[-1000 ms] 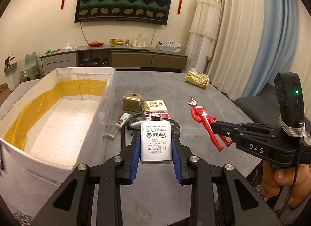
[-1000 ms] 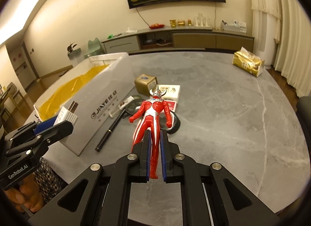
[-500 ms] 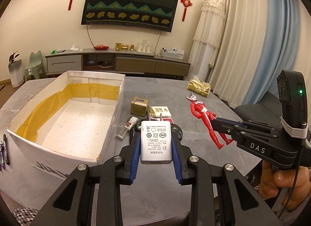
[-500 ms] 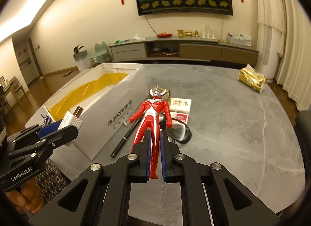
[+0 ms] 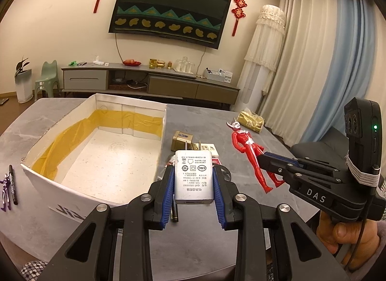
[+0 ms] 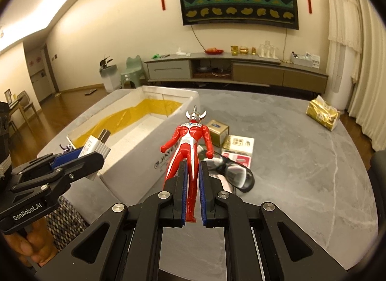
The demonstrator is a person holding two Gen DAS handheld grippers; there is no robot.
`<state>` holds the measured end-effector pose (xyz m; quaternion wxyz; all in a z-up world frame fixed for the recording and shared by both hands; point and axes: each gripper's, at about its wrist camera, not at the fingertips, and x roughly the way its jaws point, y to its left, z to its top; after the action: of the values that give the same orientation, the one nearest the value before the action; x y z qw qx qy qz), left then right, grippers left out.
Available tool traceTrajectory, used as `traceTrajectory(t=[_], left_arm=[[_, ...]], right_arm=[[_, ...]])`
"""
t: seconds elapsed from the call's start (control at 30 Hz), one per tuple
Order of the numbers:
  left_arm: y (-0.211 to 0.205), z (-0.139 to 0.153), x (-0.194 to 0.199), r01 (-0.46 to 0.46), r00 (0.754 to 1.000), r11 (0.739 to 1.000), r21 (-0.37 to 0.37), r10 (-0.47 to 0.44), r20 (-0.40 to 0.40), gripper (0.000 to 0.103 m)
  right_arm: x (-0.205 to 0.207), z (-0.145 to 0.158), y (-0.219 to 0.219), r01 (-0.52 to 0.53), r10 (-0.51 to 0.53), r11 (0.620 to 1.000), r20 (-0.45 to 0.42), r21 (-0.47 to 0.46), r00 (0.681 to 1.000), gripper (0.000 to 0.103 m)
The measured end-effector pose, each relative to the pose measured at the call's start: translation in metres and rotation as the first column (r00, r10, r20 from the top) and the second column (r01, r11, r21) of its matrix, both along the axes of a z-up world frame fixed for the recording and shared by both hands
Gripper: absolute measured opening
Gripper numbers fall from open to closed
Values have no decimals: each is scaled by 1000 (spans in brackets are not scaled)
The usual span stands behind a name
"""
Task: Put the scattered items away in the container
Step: 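Carry the charger and red figure together over the white box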
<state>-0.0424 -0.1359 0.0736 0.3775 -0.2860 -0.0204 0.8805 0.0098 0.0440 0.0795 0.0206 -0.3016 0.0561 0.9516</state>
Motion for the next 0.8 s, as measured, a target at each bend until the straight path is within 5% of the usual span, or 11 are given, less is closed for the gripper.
traceTrajectory(t=[0.8], left_arm=[[-35,22,-66,-64,998,998,-9,64,15,31]], right_arm=[[-62,19,-43,-88,87,994,-33,-56,996,9]])
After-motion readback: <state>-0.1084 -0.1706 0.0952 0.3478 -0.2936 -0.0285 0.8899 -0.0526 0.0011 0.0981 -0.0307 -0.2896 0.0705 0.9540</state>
